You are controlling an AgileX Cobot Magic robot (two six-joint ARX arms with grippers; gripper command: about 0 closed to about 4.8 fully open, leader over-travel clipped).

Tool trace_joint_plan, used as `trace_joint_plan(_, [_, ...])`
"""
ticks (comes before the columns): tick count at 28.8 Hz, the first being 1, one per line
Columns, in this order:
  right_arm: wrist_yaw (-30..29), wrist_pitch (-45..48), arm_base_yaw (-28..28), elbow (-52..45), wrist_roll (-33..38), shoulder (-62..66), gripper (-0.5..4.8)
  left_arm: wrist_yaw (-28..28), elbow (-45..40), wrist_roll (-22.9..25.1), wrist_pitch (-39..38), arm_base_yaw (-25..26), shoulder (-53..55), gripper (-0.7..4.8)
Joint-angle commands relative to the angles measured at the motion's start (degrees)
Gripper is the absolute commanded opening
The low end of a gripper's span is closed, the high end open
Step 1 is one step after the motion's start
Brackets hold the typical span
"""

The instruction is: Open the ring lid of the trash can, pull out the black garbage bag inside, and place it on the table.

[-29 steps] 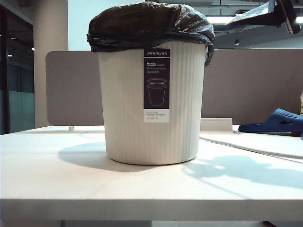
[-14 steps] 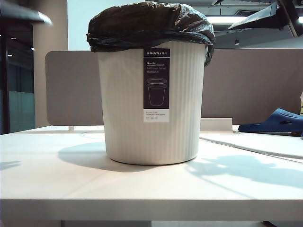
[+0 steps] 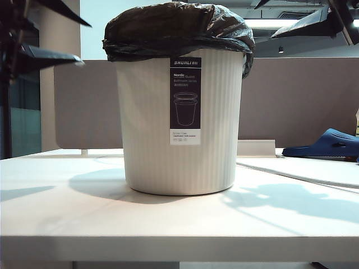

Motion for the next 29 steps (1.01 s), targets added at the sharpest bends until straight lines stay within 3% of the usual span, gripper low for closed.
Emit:
trace_joint_plan(1, [0.4,0.7,0.0,0.2,0.0,-0.2,2.57,1.1,0.0,-2.9,5.1,-1.1,2.4,2.83])
trace_joint_plan(10, [0.7,0.4,0.0,0.2,-0.3,-0.1,2.57,-0.4,0.1,-6.4,13.6,-6.5,8.2,2.82])
trace_joint_plan(29, [1.3,0.9,0.0,-2.9,-0.4,0.5,2.57,-1.9,0.0,-6.4,13.8,-6.9,8.7,2.78])
